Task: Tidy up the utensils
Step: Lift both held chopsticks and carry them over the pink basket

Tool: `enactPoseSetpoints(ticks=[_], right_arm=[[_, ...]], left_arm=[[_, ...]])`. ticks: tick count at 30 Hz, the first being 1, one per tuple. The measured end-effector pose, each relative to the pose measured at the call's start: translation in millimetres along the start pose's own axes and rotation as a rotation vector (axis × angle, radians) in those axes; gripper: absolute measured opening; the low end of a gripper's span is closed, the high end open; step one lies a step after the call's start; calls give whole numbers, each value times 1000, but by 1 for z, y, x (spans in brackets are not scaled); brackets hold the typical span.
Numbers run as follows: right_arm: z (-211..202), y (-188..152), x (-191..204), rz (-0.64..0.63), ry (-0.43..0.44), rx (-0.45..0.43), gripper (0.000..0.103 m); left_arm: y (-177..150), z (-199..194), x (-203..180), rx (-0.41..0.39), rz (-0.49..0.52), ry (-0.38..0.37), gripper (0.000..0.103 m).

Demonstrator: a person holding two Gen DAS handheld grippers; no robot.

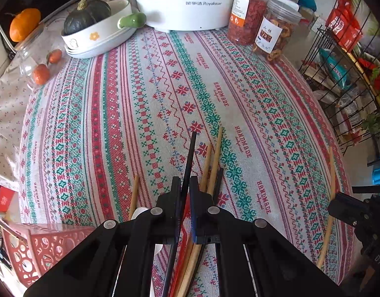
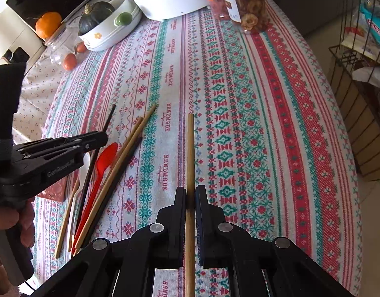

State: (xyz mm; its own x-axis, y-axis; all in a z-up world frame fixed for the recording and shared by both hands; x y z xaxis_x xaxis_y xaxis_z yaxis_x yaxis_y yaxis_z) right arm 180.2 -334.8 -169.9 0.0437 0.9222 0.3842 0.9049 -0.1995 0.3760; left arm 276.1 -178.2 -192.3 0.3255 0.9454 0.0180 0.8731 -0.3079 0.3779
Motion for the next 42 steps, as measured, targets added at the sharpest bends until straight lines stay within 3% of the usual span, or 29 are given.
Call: enactPoseSetpoints(ticks=[11, 20, 29, 42], right_arm=[[-40, -11, 38, -39, 42, -135, 5], [-64, -22, 71, -116, 28, -244, 5], [-86, -26, 107, -190, 54, -365, 5], [-114, -25, 166, -305, 132, -496, 5]], left_arm=[[-59, -114, 22, -288, 21, -76, 5], [-104, -157, 57, -435, -35, -158, 5], [-126, -211, 79, -561, -49, -215, 5], [-148, -296, 122, -855, -134, -211, 5]])
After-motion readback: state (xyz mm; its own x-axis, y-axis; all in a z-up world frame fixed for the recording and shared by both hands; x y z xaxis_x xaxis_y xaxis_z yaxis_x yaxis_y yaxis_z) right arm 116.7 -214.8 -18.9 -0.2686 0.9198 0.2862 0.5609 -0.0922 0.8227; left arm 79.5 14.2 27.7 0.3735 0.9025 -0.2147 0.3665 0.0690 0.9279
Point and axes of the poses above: each gripper's, at about its wrist camera, not at the fingertips, and z roughly the way its jaws point, x to its left, y to its top, the point moved 2 cm from there along z, roughly the way its jaws point, and after that the axes turned 2 degrees about y, right-handed, at the moved point
